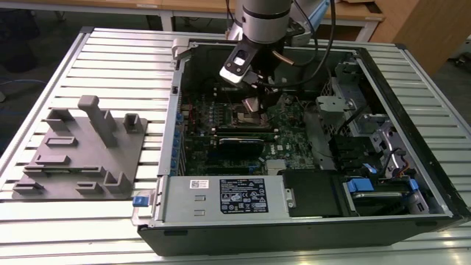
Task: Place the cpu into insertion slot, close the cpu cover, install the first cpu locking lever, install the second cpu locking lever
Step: 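Place the cpu into insertion slot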
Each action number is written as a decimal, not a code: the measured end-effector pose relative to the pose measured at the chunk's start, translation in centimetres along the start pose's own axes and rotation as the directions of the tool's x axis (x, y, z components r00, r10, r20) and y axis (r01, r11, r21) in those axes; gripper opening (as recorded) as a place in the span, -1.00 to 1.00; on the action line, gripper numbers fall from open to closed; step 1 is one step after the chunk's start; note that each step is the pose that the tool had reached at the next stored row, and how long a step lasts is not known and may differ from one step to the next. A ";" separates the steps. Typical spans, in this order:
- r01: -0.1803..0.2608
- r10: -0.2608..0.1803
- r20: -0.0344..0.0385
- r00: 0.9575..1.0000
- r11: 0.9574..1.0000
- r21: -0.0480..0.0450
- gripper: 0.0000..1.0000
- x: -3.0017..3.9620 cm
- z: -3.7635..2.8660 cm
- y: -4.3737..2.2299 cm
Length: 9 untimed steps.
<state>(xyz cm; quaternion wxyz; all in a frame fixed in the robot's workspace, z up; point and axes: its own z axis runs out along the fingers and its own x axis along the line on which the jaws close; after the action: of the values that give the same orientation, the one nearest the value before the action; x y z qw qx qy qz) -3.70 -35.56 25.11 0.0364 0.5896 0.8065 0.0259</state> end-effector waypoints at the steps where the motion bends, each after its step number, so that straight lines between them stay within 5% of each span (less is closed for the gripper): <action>1: -0.005 0.005 0.000 1.000 1.000 0.000 0.08 0.00 0.00 0.00; 9: -0.028 0.028 0.002 1.000 1.000 0.001 0.08 0.01 0.03 0.00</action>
<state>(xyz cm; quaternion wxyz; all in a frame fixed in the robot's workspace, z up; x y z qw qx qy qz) -3.70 -35.55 25.08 0.0368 0.6009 0.7981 0.0255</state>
